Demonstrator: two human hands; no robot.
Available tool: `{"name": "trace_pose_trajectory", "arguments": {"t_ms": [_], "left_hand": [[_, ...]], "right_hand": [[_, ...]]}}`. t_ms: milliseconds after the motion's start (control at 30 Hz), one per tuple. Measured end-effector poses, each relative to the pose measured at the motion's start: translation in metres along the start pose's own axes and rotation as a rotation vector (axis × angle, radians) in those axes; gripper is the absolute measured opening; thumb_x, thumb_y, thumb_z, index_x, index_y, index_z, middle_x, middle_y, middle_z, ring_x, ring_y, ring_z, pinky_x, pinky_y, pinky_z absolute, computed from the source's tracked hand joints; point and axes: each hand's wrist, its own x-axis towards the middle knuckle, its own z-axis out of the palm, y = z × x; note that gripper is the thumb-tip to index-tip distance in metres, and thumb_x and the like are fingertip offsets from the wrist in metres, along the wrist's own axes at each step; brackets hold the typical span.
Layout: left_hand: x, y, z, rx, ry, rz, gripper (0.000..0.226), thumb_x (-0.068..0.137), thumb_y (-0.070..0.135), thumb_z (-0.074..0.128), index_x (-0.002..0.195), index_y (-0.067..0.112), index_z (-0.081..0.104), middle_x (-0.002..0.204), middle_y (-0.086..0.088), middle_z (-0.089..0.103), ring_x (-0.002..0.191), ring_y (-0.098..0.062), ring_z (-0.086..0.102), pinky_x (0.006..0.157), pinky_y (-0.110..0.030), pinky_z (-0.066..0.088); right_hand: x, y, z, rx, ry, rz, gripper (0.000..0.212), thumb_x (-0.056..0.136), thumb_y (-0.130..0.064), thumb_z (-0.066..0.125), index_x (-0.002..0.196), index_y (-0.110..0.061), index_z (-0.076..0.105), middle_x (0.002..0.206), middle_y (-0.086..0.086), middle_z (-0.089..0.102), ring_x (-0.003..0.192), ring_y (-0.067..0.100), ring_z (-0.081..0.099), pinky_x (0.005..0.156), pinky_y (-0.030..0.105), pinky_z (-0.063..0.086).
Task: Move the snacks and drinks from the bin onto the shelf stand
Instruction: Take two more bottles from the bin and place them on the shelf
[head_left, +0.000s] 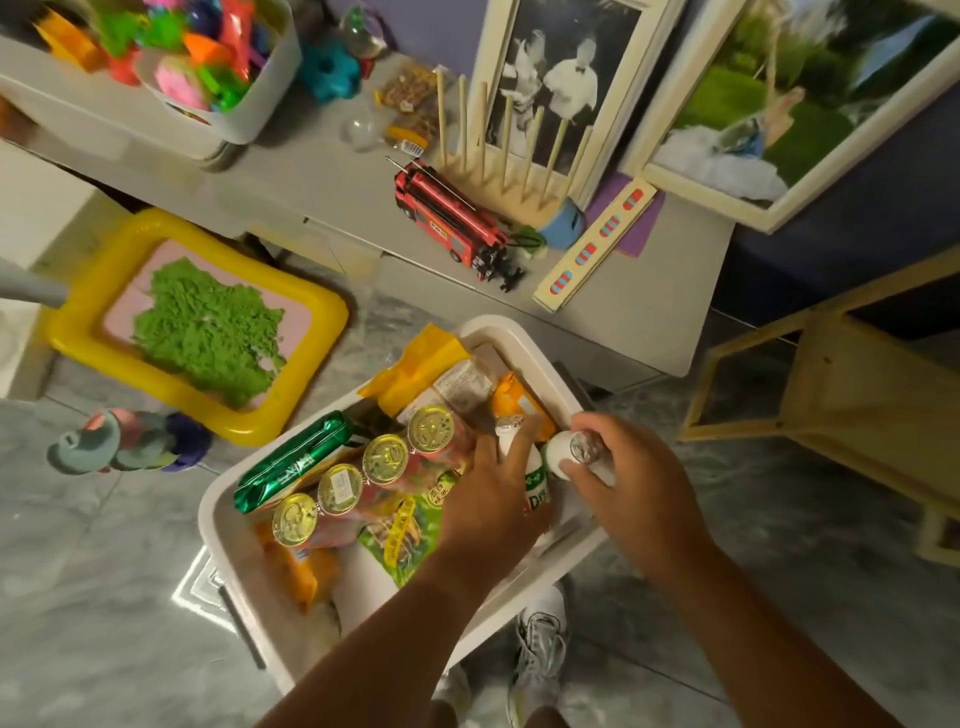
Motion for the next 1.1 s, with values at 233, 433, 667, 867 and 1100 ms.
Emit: {"name": "trace_pose_trajectory", "arguments": {"t_ms": [233, 433, 667, 867, 1100], "left_hand": [[-0.007, -0.006, -0.011, -0.253, 0.01, 0.016, 0.093, 0.076, 0.034, 0.083, 0.146, 0.048, 0.023, 0.138, 0.002, 0.039, 0.124, -0.018, 0.051, 0.091, -0.023, 0.051], [-0.008, 0.001, -0.046, -0.426, -0.011, 0.074, 0.118, 0.07, 0.016, 0.088, 0.154, 0.048, 0.011, 0.149, 0.006, 0.04, 0.138, -0.019, 0.045, 0.105, -0.043, 0.05], [-0.002, 0.077, -0.094, -0.542, -0.137, 0.097, 0.096, 0.068, 0.019, 0.092, 0.141, 0.048, 0.038, 0.122, 0.014, 0.063, 0.108, -0.009, 0.066, 0.087, -0.036, 0.06], [0.009, 0.195, -0.122, -0.488, -0.2, 0.298, 0.072, 0.073, 0.004, 0.087, 0.129, 0.037, 0.055, 0.114, 0.01, 0.07, 0.104, -0.011, 0.068, 0.083, -0.023, 0.057], [-0.004, 0.369, -0.123, -0.406, -0.247, 0.543, 0.08, 0.067, 0.005, 0.091, 0.126, 0.047, 0.056, 0.12, 0.024, 0.066, 0.111, -0.003, 0.065, 0.091, -0.022, 0.055]], "right_hand": [[0.005, 0.002, 0.013, 0.041, -0.034, 0.047, 0.055, 0.08, -0.037, 0.083, 0.129, -0.034, 0.06, 0.119, -0.003, 0.049, 0.105, 0.012, 0.054, 0.079, 0.013, 0.042], [-0.01, -0.003, -0.003, 0.401, 0.043, 0.008, 0.038, 0.083, -0.034, 0.081, 0.115, -0.029, 0.062, 0.111, -0.015, 0.064, 0.105, 0.006, 0.063, 0.081, 0.017, 0.054], [-0.036, -0.014, -0.078, 0.62, 0.246, 0.078, 0.042, 0.076, -0.016, 0.088, 0.106, -0.037, 0.068, 0.106, -0.019, 0.071, 0.102, 0.004, 0.068, 0.081, 0.012, 0.053], [-0.065, 0.003, -0.19, 0.611, 0.38, 0.101, 0.044, 0.07, -0.019, 0.092, 0.102, -0.042, 0.072, 0.099, -0.023, 0.075, 0.096, 0.004, 0.072, 0.081, 0.017, 0.057], [-0.128, 0.052, -0.337, 0.59, 0.551, 0.131, 0.039, 0.067, -0.022, 0.091, 0.1, -0.035, 0.076, 0.095, -0.019, 0.077, 0.092, 0.006, 0.072, 0.081, 0.021, 0.057]]}}
